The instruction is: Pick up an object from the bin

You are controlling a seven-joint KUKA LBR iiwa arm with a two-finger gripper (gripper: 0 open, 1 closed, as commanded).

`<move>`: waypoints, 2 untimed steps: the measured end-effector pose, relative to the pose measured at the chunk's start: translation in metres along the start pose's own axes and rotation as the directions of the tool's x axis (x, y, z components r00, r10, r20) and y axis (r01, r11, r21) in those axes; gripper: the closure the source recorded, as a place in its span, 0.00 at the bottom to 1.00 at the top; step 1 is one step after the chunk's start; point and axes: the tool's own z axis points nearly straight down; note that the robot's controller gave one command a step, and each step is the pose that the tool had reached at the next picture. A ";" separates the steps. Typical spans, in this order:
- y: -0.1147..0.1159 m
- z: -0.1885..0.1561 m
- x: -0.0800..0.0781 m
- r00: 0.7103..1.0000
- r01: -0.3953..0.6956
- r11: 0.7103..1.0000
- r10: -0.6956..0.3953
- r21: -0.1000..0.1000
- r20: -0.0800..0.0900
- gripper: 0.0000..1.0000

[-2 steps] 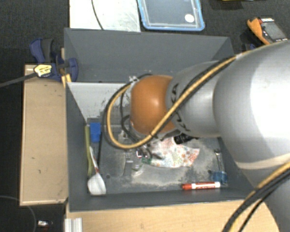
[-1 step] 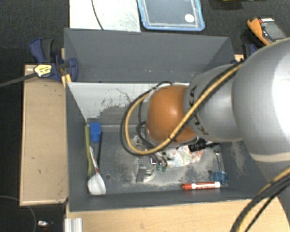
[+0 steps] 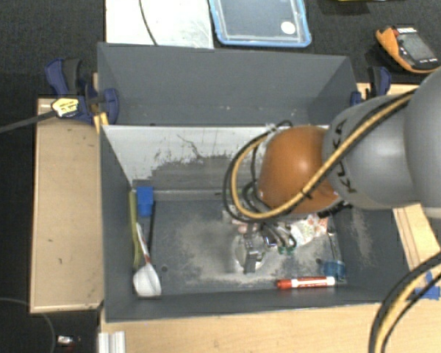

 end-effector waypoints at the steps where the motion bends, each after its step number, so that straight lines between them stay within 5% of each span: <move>1: -0.003 -0.027 0.018 0.975 -0.222 0.975 0.222 -0.001 -0.002 0.00; 2: -0.080 0.001 0.048 0.993 -0.115 0.993 0.115 0.003 0.005 1.00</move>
Offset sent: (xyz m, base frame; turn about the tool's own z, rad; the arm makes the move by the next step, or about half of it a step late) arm -0.0408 -0.0839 -0.0043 0.1111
